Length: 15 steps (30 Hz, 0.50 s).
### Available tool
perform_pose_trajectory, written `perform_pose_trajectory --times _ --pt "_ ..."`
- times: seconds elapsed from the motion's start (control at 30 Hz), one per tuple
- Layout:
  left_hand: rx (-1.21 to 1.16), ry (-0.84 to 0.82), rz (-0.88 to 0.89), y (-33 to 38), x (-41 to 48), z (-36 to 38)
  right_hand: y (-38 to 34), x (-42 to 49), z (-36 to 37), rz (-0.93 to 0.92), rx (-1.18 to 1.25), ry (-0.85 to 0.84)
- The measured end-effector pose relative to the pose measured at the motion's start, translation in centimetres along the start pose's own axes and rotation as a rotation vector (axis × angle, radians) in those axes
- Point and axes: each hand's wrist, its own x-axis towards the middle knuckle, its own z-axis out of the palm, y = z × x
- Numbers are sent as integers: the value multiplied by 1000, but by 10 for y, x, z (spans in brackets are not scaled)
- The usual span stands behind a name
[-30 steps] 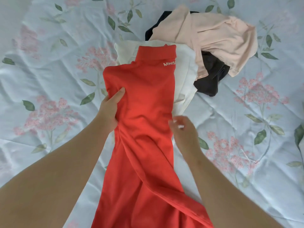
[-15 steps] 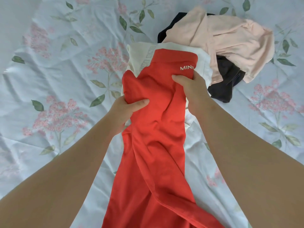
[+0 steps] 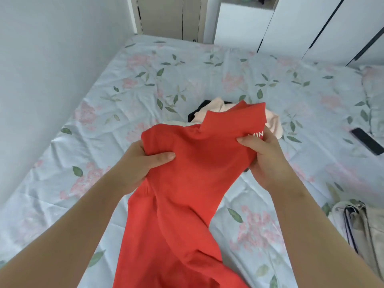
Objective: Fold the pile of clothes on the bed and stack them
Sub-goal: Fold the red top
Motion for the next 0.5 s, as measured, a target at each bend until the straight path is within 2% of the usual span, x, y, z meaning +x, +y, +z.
perform_pose_trajectory --times 0.2,0.33,0.5 --pt "110 -45 182 77 -62 36 -86 -63 21 -141 -74 79" --pt "45 20 365 120 -94 58 -131 -97 27 -279 -91 152" --pt "82 6 517 177 -117 81 -196 -130 45 -397 12 88"
